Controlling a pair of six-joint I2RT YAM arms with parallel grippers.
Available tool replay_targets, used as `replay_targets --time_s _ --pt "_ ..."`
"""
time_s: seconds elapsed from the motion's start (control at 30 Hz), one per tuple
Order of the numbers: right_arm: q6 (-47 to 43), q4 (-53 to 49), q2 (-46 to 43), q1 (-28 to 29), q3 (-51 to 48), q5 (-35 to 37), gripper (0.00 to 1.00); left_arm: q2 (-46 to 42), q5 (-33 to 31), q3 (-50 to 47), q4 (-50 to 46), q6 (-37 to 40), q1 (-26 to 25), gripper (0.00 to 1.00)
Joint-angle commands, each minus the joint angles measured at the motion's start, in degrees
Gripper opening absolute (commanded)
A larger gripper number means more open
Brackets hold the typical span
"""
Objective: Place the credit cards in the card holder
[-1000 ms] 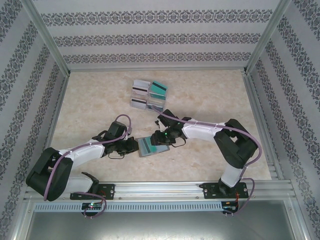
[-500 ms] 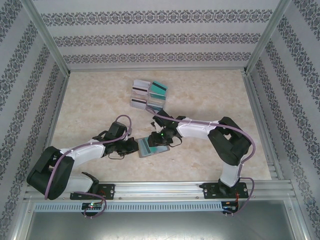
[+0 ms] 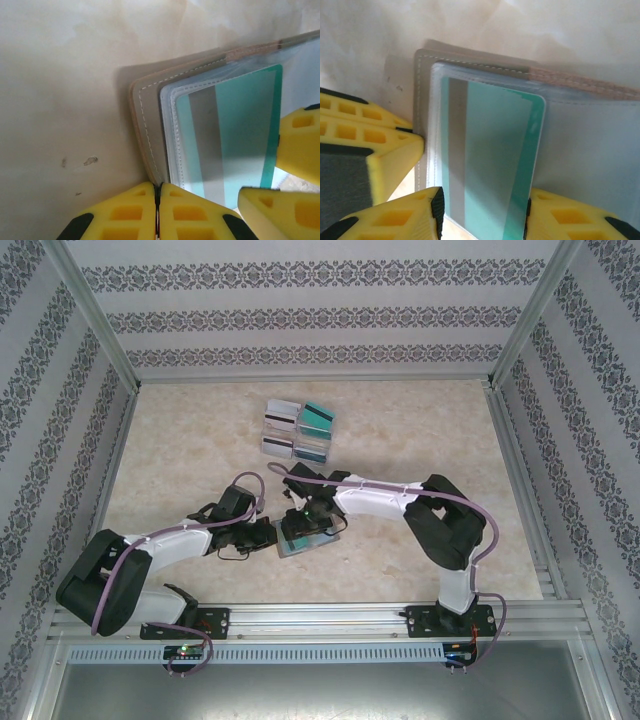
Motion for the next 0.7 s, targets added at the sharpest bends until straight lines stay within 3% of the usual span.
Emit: replay_targets --time_s 0.0,0.2,0.43,0.67 --pt "-2.9 -5.7 1.8 1.9 3.3 3.3 0.47 0.6 0.9 -0.4 3.0 -1.1 -1.3 0.08" --pt "-3.7 -7.1 3.5 2.7 4.7 4.3 0.48 0.6 0.9 -0.8 4.3 -2.3 -2.1 0.08" --pt "-4.1 -5.8 -0.5 0.6 3.0 3.0 0.5 -1.8 -0.1 -1.0 2.7 -2.8 -2.5 0.1" --pt "-4.3 -5.5 -8.5 -3.7 -1.2 2.8 0.51 -5.5 -3.1 2.7 -6.0 -0.8 -2.5 0.26"
